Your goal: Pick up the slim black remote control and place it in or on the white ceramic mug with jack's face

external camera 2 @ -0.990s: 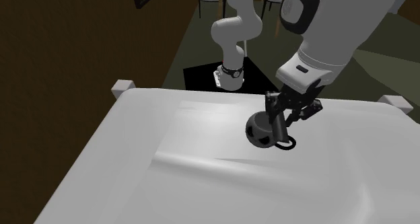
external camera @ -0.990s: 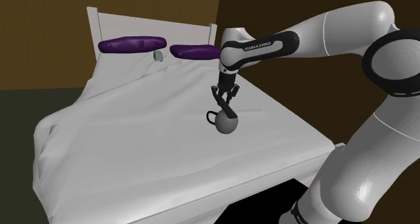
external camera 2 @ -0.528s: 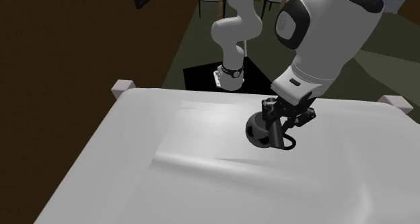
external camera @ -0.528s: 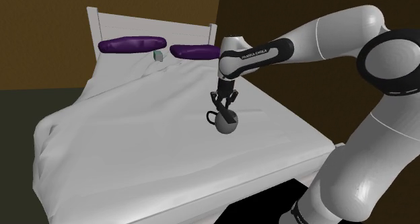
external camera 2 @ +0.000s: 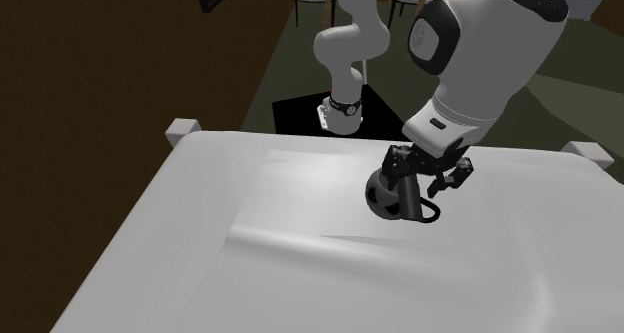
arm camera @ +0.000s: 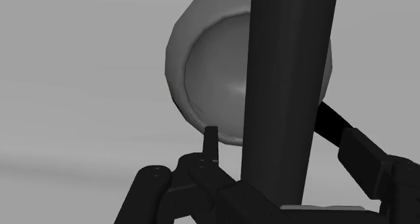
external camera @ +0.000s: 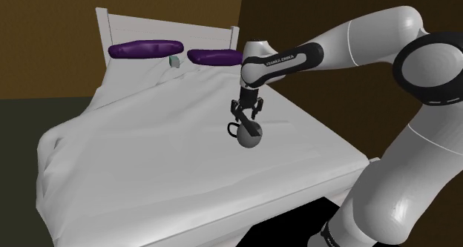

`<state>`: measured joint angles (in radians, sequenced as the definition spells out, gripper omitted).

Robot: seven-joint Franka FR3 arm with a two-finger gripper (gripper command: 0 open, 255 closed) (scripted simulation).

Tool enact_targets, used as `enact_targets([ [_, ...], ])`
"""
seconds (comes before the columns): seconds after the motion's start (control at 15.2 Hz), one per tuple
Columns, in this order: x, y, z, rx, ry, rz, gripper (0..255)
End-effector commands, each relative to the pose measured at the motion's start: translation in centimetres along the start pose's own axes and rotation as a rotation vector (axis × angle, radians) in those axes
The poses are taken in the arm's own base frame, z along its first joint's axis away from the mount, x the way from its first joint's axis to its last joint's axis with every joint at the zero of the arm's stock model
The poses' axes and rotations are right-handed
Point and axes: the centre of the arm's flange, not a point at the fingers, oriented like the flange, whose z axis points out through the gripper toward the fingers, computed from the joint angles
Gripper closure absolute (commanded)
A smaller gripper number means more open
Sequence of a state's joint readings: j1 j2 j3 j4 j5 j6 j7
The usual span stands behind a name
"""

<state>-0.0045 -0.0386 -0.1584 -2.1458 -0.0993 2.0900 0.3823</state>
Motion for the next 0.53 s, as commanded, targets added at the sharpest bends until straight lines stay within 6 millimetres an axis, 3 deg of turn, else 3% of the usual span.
enact_targets([
  [0.0,0.0,0.0,0.1,0.0,-0.001,0.0,0],
  [0.2,0.0,0.0,0.0,0.0,-0.001,0.0,0],
  [0.46,0.0,0.0,-5.0,0.0,-0.001,0.0,0],
])
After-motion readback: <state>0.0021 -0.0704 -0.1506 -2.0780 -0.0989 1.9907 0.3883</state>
